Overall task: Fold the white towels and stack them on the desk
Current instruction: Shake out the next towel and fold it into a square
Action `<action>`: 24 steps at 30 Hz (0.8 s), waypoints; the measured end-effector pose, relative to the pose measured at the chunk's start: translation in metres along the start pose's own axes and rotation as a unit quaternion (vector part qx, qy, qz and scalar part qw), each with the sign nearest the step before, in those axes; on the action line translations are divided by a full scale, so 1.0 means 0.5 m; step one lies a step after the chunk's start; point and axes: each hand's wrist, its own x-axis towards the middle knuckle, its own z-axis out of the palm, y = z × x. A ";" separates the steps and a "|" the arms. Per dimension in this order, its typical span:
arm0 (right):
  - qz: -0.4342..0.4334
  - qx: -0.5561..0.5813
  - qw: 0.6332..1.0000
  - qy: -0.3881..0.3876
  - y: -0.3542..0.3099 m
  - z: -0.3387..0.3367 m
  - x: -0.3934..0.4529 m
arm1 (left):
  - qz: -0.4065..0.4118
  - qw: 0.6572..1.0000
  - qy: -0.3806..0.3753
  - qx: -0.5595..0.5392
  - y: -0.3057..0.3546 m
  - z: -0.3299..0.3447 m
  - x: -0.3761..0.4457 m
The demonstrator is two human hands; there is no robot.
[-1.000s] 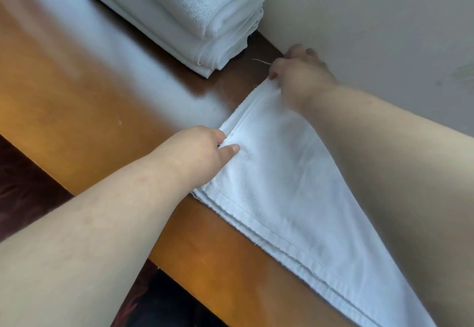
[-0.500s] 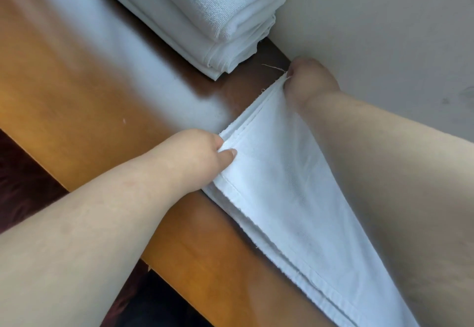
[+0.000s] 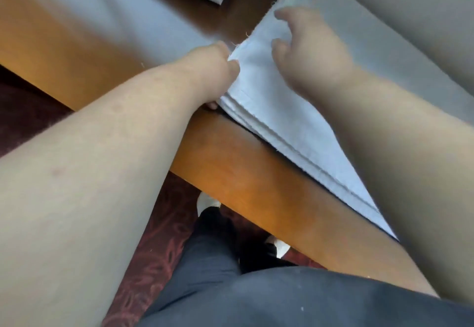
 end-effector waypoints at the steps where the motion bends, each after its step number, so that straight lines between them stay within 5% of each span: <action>1: -0.018 0.009 1.000 -0.003 0.006 0.015 -0.033 | -0.003 1.000 0.016 0.007 -0.002 0.006 -0.002; 5: -0.061 -0.094 0.988 -0.105 0.029 0.099 -0.159 | 0.034 0.993 0.101 0.050 -0.014 0.034 -0.021; 10: -0.061 0.072 0.993 -0.071 0.066 0.069 -0.201 | 0.037 0.984 0.155 0.082 -0.020 0.053 -0.058; 13: 0.015 0.042 0.999 -0.025 0.126 0.054 -0.292 | 0.117 0.957 0.227 0.140 0.013 0.056 -0.085; 16: 0.107 0.035 0.994 0.003 0.201 0.045 -0.395 | 0.306 0.933 0.074 0.175 0.090 0.100 -0.114; 18: 0.102 0.013 0.994 0.021 0.246 0.046 -0.448 | 0.350 0.902 -0.016 0.252 0.117 0.139 -0.132; 24: 0.136 -0.033 0.988 0.071 0.325 0.040 -0.523 | 0.355 0.882 0.004 0.308 0.095 0.153 -0.135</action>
